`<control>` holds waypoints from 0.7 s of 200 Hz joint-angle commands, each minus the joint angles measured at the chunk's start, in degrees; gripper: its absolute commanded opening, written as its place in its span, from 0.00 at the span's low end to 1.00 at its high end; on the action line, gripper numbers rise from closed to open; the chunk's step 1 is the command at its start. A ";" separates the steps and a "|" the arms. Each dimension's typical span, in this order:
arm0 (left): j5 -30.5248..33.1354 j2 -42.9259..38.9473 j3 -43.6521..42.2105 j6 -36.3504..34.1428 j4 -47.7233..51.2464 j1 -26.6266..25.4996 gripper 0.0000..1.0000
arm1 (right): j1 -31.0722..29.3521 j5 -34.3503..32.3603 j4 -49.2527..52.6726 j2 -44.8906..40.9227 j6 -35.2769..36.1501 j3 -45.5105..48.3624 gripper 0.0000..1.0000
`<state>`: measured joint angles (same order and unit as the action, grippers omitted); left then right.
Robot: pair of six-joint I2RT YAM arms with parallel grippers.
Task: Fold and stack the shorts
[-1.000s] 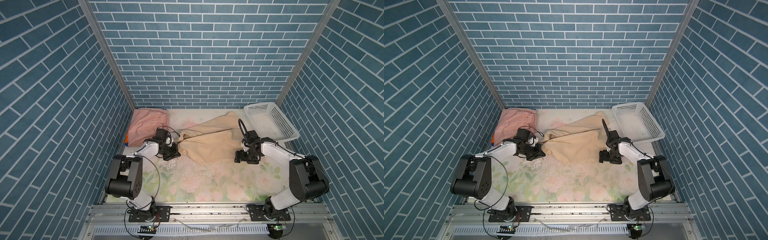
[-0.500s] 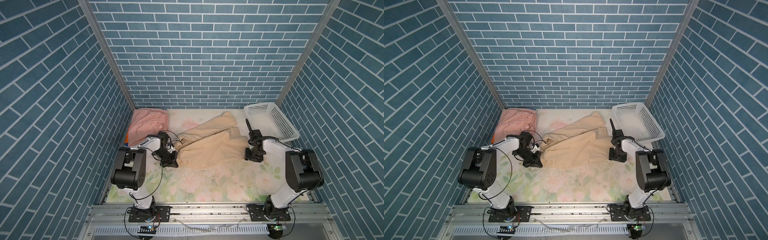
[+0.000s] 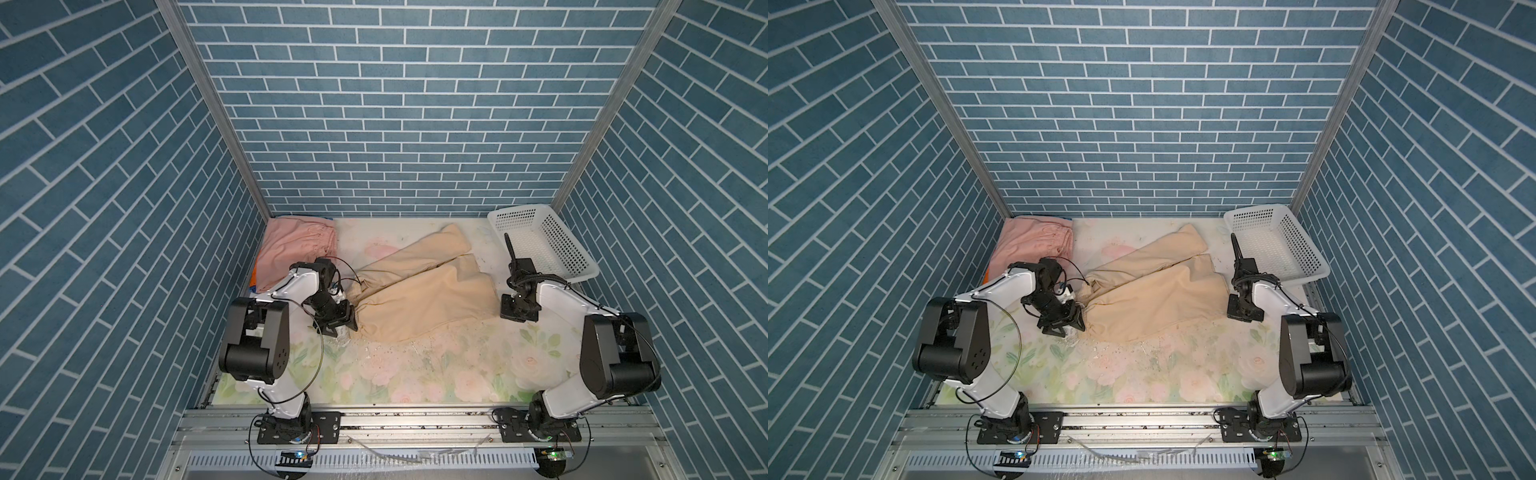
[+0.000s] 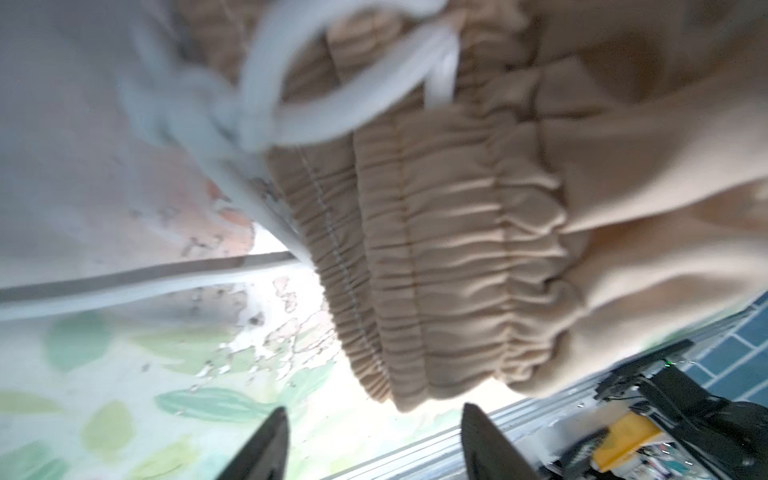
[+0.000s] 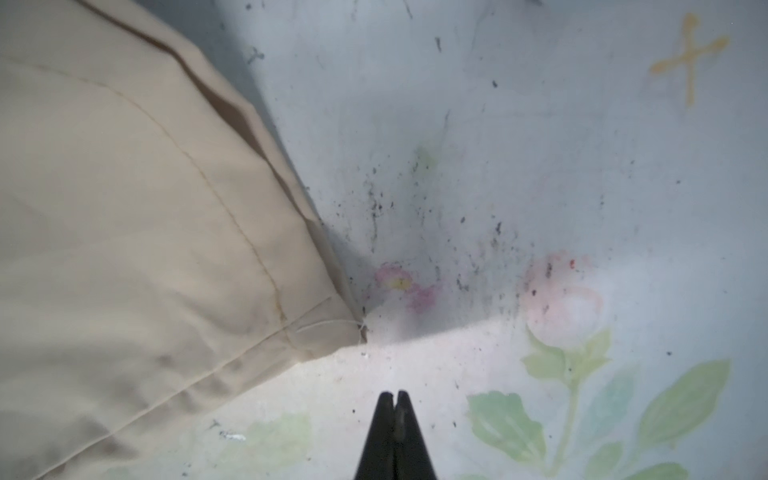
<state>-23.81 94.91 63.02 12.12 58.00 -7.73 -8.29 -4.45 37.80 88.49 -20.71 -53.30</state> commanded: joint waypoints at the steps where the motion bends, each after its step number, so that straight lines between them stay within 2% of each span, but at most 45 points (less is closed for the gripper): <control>1: 5.21 -7.23 4.46 2.68 0.82 0.53 1.00 | 0.03 0.75 2.80 -2.17 0.19 -3.41 0.20; 14: 2.20 -10.68 5.98 6.86 -3.00 0.87 1.00 | -0.10 2.67 2.65 -2.98 -0.17 -5.80 0.37; 26: -3.45 -12.59 5.00 14.50 -11.01 1.13 1.00 | -0.27 4.75 1.78 -2.95 -0.83 -8.59 0.53; 35: -10.14 -13.09 1.60 23.66 -21.22 0.93 1.00 | -0.67 6.35 0.82 -2.14 -1.45 -11.00 0.63; 46: -16.14 -13.02 -5.00 39.02 -38.46 -0.20 1.00 | -1.25 8.62 -0.33 -0.29 -2.10 -14.35 0.75; 57: -14.82 -13.70 -11.46 52.84 -54.51 -1.93 1.00 | -1.96 10.52 -1.13 2.29 -2.75 -18.08 0.82; 65: -10.28 -14.65 -12.93 55.55 -59.55 -3.79 1.00 | -2.31 12.06 -1.76 4.16 -3.16 -20.48 0.84; 70: -7.67 -14.88 -11.59 53.78 -58.40 -4.95 1.00 | -2.58 12.65 -2.17 5.31 -3.45 -21.48 0.85; 75: -4.45 -14.45 -8.92 48.29 -54.66 -6.20 1.00 | -2.73 13.61 -2.55 6.49 -3.81 -22.69 0.85; 88: 0.60 -10.21 1.37 34.22 -41.11 -8.26 1.00 | -2.95 15.92 -3.60 9.00 -4.82 -25.04 0.86; 102: 4.96 -4.59 10.92 22.47 -26.58 -9.05 1.00 | -3.26 17.75 -4.56 10.83 -5.71 -26.74 0.86; 124: 16.06 0.95 20.26 8.97 -10.13 -9.89 0.98 | -3.36 18.17 -4.79 12.15 -5.68 -27.98 0.86; 140: 22.30 2.48 22.70 2.80 -3.73 -10.80 0.93 | -3.31 18.07 -4.72 12.78 -5.16 -28.15 0.86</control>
<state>-15.49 94.83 83.02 30.79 35.38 -17.52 -11.57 11.77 32.95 100.57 -24.29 -79.88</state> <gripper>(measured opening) 0.965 0.862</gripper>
